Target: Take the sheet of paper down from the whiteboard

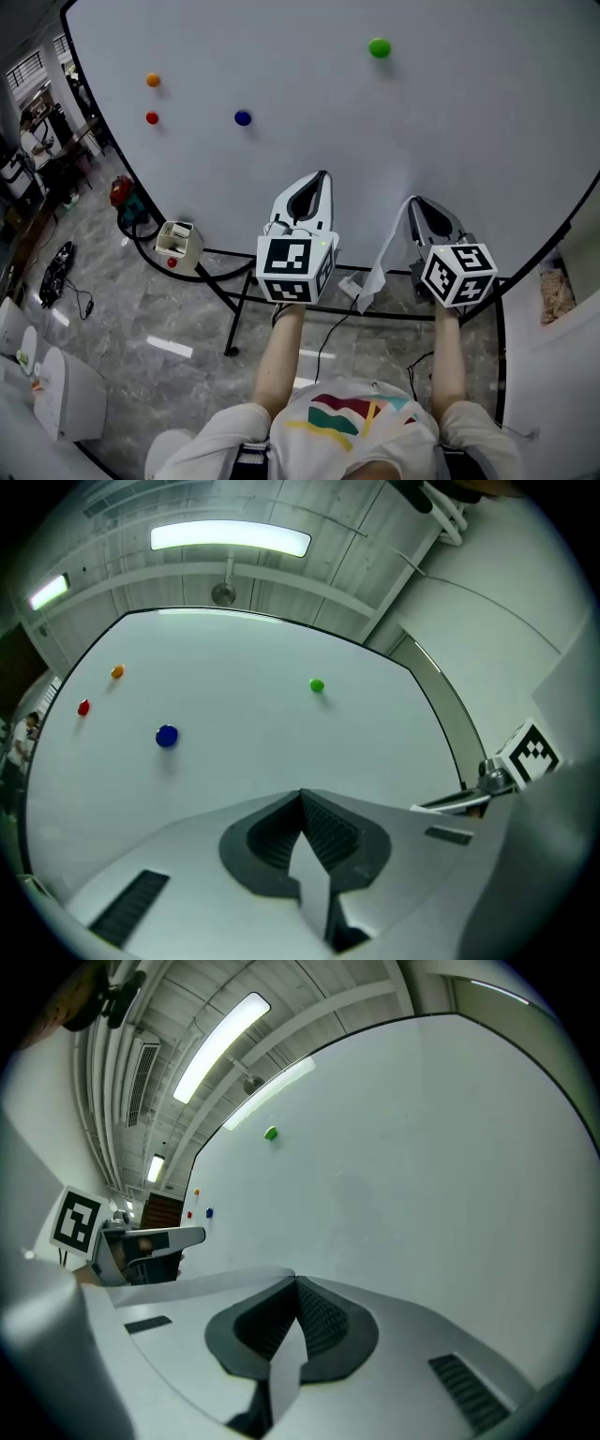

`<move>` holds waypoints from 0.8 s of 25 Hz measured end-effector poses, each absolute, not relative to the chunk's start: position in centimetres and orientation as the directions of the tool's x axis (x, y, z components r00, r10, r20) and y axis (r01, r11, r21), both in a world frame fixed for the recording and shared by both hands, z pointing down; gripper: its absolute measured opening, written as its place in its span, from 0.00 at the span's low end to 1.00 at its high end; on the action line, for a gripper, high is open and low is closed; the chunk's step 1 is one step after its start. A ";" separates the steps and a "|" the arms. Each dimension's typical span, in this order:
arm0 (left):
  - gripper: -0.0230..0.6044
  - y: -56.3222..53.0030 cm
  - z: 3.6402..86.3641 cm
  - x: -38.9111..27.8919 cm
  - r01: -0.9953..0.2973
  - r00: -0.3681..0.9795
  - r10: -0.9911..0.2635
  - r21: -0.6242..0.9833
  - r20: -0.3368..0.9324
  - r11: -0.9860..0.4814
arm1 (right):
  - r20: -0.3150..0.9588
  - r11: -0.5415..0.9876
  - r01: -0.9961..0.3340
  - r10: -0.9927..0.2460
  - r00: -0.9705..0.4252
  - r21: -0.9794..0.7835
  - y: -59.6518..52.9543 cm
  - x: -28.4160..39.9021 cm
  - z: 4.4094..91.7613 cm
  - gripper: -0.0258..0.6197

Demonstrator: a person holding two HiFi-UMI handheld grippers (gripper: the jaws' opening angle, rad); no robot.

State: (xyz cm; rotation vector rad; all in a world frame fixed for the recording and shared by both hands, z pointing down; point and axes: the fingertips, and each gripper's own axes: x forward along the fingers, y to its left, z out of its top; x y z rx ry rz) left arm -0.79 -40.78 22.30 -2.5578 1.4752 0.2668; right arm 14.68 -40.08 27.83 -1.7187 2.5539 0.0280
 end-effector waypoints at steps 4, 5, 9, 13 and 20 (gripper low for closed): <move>0.11 -40.7 22.5 0.2 -0.854 0.516 -0.825 -0.070 -0.231 -0.515 | -0.084 0.346 -0.938 -0.935 -0.345 0.007 -39.7 15.0 27.3 0.06; 0.11 -40.8 22.5 0.5 -0.852 0.521 -0.822 -0.072 -0.229 -0.519 | -0.089 0.345 -0.939 -0.935 -0.344 0.009 -39.6 15.0 27.1 0.06; 0.11 -41.0 22.7 1.1 -0.842 0.536 -0.814 -0.074 -0.225 -0.534 | -0.103 0.337 -0.941 -0.936 -0.337 0.019 -39.5 15.3 26.6 0.06; 0.11 -41.4 22.8 1.5 -0.837 0.543 -0.808 -0.073 -0.227 -0.542 | -0.108 0.328 -0.944 -0.938 -0.328 0.021 -39.5 15.7 26.6 0.06; 0.11 -42.1 23.4 2.1 -0.831 0.553 -0.806 -0.073 -0.211 -0.552 | -0.109 0.327 -0.945 -0.939 -0.327 0.023 -39.9 15.9 26.7 0.06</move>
